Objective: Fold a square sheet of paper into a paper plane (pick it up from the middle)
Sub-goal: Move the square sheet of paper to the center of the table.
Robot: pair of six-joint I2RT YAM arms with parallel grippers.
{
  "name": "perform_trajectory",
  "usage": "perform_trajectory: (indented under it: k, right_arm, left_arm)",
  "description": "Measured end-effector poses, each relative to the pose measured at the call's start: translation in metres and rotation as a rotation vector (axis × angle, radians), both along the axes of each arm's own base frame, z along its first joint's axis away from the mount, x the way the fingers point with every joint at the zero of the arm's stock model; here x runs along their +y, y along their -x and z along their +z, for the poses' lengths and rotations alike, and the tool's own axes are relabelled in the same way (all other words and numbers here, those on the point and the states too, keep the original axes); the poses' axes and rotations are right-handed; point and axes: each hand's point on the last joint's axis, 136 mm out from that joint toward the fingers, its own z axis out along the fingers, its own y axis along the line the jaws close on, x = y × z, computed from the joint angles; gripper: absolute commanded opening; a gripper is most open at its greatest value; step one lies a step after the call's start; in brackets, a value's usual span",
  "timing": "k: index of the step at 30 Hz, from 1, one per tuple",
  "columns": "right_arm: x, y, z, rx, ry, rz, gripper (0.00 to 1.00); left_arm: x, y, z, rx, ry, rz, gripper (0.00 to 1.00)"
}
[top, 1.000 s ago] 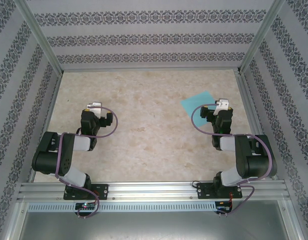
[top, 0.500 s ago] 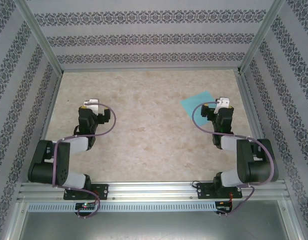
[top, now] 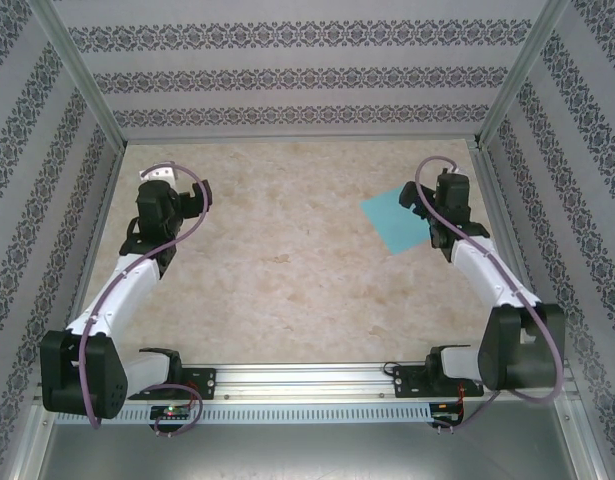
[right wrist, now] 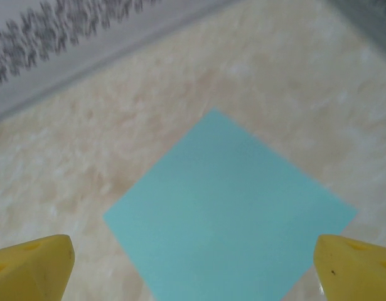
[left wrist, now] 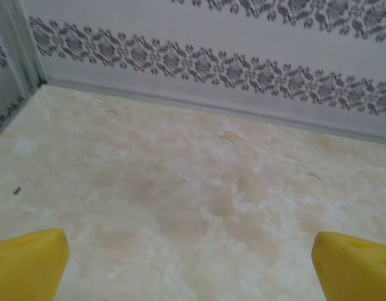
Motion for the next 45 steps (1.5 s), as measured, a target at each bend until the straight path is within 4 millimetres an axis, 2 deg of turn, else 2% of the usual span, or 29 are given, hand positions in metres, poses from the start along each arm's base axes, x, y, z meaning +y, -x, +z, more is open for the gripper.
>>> perform_trajectory:
  k: [4,8,11,17,22,25,28,30,33,36,41,43,45]
  right_arm:
    - [0.026,-0.006,-0.045,0.184,-0.095,0.051,0.98]
    - [0.042,-0.013,-0.076,0.305,-0.151,0.060,0.97]
    - [0.045,-0.026,-0.088,0.350,-0.165,0.048,0.97]
    - [0.048,-0.043,-0.111,0.414,-0.183,0.020,0.96]
    - [0.054,-0.034,-0.132,0.488,-0.196,0.005,0.96]
    - [0.061,-0.033,-0.132,0.489,-0.210,0.003,0.96]
    - [0.077,-0.029,-0.133,0.499,-0.216,0.018,0.96]
    - [0.094,-0.024,-0.134,0.504,-0.217,0.042,0.96]
    - [0.130,-0.007,-0.134,0.519,-0.217,0.098,0.96]
    - [0.172,0.017,-0.134,0.540,-0.208,0.166,0.96]
    - [0.246,0.070,-0.134,0.590,-0.171,0.306,0.96]
    - [0.260,0.086,-0.132,0.622,-0.143,0.346,0.96]
    - [0.263,0.094,-0.127,0.646,-0.111,0.356,0.98]
  left_arm:
    - [-0.014,-0.001,-0.012,0.072,0.030,-0.070,1.00]
    - [-0.024,0.000,-0.032,0.155,0.064,-0.114,1.00]
    - [-0.028,0.001,-0.040,0.200,0.084,-0.133,1.00]
    - [-0.036,-0.002,-0.042,0.230,0.110,-0.165,1.00]
    - [-0.037,0.001,-0.051,0.265,0.131,-0.164,1.00]
    - [-0.036,0.002,-0.057,0.287,0.129,-0.157,1.00]
    - [-0.035,0.003,-0.060,0.298,0.123,-0.147,1.00]
    - [-0.034,0.003,-0.060,0.298,0.122,-0.144,1.00]
    - [-0.034,0.003,-0.060,0.298,0.120,-0.142,1.00]
    - [-0.034,0.002,-0.061,0.301,0.120,-0.143,1.00]
    - [-0.035,0.001,-0.066,0.315,0.123,-0.142,1.00]
    - [-0.035,0.000,-0.068,0.321,0.126,-0.139,1.00]
    - [-0.035,0.000,-0.069,0.324,0.129,-0.138,1.00]
